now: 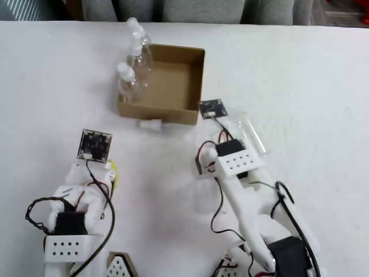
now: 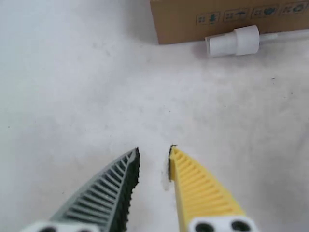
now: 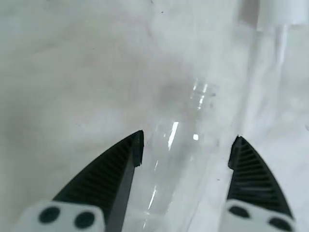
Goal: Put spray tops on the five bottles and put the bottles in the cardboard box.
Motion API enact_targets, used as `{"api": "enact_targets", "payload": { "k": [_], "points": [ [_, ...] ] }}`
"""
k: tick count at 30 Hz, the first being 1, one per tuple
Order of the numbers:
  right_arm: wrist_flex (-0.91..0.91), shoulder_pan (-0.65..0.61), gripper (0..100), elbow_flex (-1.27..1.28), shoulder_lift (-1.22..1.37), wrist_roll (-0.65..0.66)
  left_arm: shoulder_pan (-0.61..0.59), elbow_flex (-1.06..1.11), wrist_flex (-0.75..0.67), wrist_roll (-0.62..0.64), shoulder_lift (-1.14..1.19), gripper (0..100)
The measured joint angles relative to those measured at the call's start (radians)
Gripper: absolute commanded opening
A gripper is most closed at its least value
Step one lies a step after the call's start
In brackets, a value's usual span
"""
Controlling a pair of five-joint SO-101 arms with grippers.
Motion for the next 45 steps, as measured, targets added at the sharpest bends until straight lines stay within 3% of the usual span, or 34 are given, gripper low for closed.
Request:
{"api": "enact_targets", "payload": {
  "k": [6,11,15,20,26,28,33,40,45],
  "points": [
    [-0.017,-0.008,24.5,0.000,0.052,-0.005,0.000,0.000,0.000,0.000,0.000,12],
    [-0.017,-0.008,7.4,0.000,0.055,-0.005,0.000,0.000,0.000,0.000,0.000,12],
    [-0.017,-0.003,4.5,0.000,0.055,0.003,0.000,0.000,0.000,0.000,0.000,12],
    [0.021,-0.003,4.5,-0.043,0.055,0.121,0.000,0.000,0.000,0.000,0.000,12],
    [0.095,0.023,5.3,-0.092,0.057,0.367,0.000,0.000,0.000,0.000,0.000,12],
    [0.098,0.035,9.6,-0.092,0.063,0.413,0.000,0.000,0.000,0.000,0.000,12],
    [0.101,0.071,23.7,-0.092,0.064,0.397,0.000,0.000,0.000,0.000,0.000,12],
    [0.101,0.086,20.5,-0.092,0.064,0.393,0.000,0.000,0.000,0.000,0.000,12],
    [0.103,0.086,25.4,-0.092,0.064,0.393,0.000,0.000,0.000,0.000,0.000,12]
  ]
}}
